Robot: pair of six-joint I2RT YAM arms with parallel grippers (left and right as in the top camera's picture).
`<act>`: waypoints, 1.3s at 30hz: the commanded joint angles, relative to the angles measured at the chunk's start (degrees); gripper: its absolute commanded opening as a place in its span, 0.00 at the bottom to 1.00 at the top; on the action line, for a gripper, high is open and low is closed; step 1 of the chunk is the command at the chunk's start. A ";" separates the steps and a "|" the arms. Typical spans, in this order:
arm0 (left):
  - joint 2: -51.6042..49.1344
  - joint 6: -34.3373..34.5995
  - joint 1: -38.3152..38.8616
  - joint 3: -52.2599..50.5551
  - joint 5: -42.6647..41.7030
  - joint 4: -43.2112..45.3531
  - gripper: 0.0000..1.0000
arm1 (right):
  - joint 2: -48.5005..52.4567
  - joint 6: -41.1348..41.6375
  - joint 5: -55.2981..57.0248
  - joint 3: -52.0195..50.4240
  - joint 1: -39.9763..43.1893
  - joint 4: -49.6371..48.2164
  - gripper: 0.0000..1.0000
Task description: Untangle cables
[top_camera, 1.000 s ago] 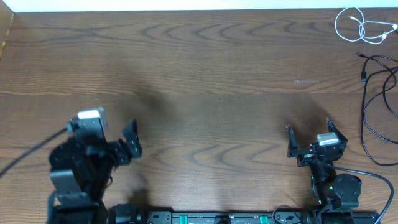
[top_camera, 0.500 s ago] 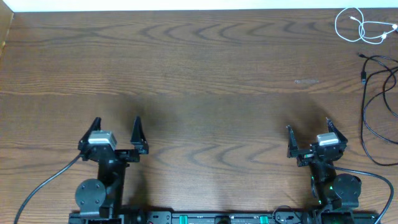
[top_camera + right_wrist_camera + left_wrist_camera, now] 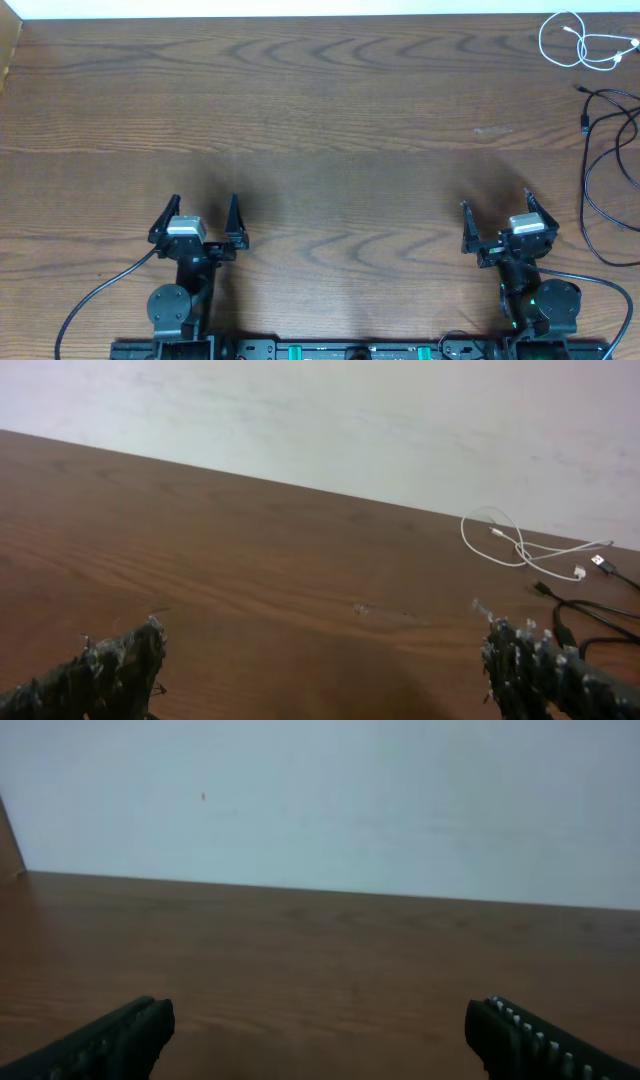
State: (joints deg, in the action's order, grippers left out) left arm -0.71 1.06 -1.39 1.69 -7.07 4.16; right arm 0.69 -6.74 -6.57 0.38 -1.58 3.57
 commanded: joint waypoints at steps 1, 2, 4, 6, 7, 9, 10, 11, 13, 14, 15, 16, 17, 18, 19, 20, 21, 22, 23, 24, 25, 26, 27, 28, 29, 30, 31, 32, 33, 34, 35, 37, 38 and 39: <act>0.63 -1.51 0.20 -1.49 1.42 -2.67 0.98 | -0.35 -0.20 0.20 -0.07 -0.33 0.20 0.99; 0.63 -1.51 0.20 -1.49 1.53 -3.10 0.98 | -0.35 -0.17 0.20 -0.07 -0.33 0.20 0.99; 0.63 -1.57 0.20 -1.49 1.92 -3.32 0.98 | -0.35 -0.17 0.20 -0.07 -0.33 0.20 0.99; 0.63 -1.68 0.20 -1.49 2.16 -5.05 0.98 | -0.35 -0.20 0.20 -0.07 -0.33 0.20 0.99; 0.63 -1.68 0.20 -1.49 2.16 -6.99 0.98 | -0.35 -0.20 0.20 -0.07 -0.33 0.20 0.99; 0.63 -0.98 0.20 -1.46 1.95 -7.82 0.98 | -0.35 -0.17 0.20 -0.07 -0.33 0.20 0.99; 0.63 -1.03 0.20 -1.46 2.01 -7.80 0.98 | -0.35 -0.17 0.20 -0.07 -0.33 0.20 0.99; 0.63 -1.05 0.20 -1.46 1.99 -7.80 0.98 | -0.35 -0.20 0.20 -0.07 -0.33 0.20 0.99; 0.55 -1.05 0.20 -1.46 2.01 -7.80 0.98 | -0.35 -0.17 0.20 -0.07 -0.33 0.20 0.99; 0.48 -1.03 0.20 -1.46 1.99 -7.80 0.98 | -0.35 -0.20 0.20 -0.07 -0.33 0.20 0.99; 0.48 -1.03 0.20 -1.46 1.99 -7.80 0.98 | -0.35 -0.20 0.20 -0.07 -0.33 0.20 0.99; 0.48 -1.05 0.20 -1.46 2.01 -7.80 0.98 | -0.35 -0.20 0.20 -0.07 -0.33 0.20 0.99; 0.48 -1.05 0.20 -1.46 1.99 -7.80 0.98 | -0.35 -0.20 0.20 -0.07 -0.33 0.20 0.99; 0.48 -1.05 0.20 -1.46 1.99 -7.80 0.98 | -0.35 -0.17 0.20 -0.07 -0.33 0.20 0.99; 0.48 -1.03 0.20 -1.46 2.01 -7.80 0.98 | -0.35 -0.20 0.20 -0.07 -0.33 0.20 0.99; 0.48 -1.03 0.20 -1.46 2.01 -7.80 0.98 | -0.35 -0.17 0.20 -0.07 -0.33 0.20 0.99; 0.48 -1.05 0.20 -1.46 1.99 -7.80 0.98 | -0.35 -0.20 0.20 -0.07 -0.33 0.20 0.99; 0.48 -1.05 0.20 -1.46 1.99 -7.80 0.98 | -0.35 -0.20 0.20 -0.07 -0.33 0.20 0.99; 0.48 -1.05 0.20 -1.46 1.99 -7.80 0.98 | -0.35 -0.20 0.20 -0.07 -0.33 0.20 0.99; 0.48 -1.05 0.20 -1.46 2.01 -7.80 0.98 | -0.35 -0.17 0.20 -0.07 -0.33 0.20 0.99; 0.48 -1.05 0.20 -1.46 1.99 -7.80 0.98 | -0.35 -0.20 0.20 -0.07 -0.33 0.20 0.99; 0.48 -1.05 0.20 -1.46 1.99 -7.80 0.98 | -0.35 -0.20 0.20 -0.07 -0.33 0.20 0.99; 0.48 -1.03 0.20 -1.46 2.01 -7.80 0.98 | -0.35 -0.20 0.20 -0.07 -0.33 0.20 0.99; 0.48 -1.05 0.20 -1.46 1.99 -7.80 0.98 | -0.35 -0.17 0.20 -0.07 -0.33 0.20 0.99; 0.48 -1.05 0.20 -1.46 2.01 -7.80 0.98 | -0.35 -0.20 0.20 -0.07 -0.33 0.20 0.99; 0.48 -1.05 0.20 -1.46 2.01 -7.80 0.98 | -0.35 -0.20 0.20 -0.07 -0.33 0.20 0.99; 0.48 -1.03 0.20 -1.46 2.01 -7.80 0.98 | -0.35 -0.20 0.20 -0.07 -0.33 0.20 0.99; 0.48 -1.03 0.20 -1.46 1.99 -7.80 0.98 | -0.35 -0.17 0.20 -0.07 -0.33 0.20 0.99; 0.48 -1.03 0.20 -1.46 2.01 -7.80 0.98 | -0.35 -0.17 0.20 -0.07 -0.33 0.20 0.99; 0.48 -1.05 0.20 -1.46 1.99 -7.80 0.98 | -0.35 -0.20 0.20 -0.07 -0.33 0.20 0.99; 0.48 -1.03 0.20 -1.46 1.99 -7.80 0.98 | -0.35 -0.20 0.20 -0.07 -0.33 0.20 0.99; 0.48 -1.03 0.20 -1.46 2.01 -7.80 0.98 | -0.35 -0.17 0.20 -0.07 -0.33 0.20 0.99; 0.48 -1.05 0.20 -1.46 2.01 -7.80 0.98 | -0.35 -0.20 0.20 -0.07 -0.33 0.20 0.99; 0.48 -1.05 0.20 -1.46 1.99 -7.80 0.98 | -0.35 -0.17 0.20 -0.07 -0.33 0.20 0.99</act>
State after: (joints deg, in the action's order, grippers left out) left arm -0.58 0.14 -1.39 0.73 -4.51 -1.06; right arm 0.69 -6.74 -6.57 0.38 -1.58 3.57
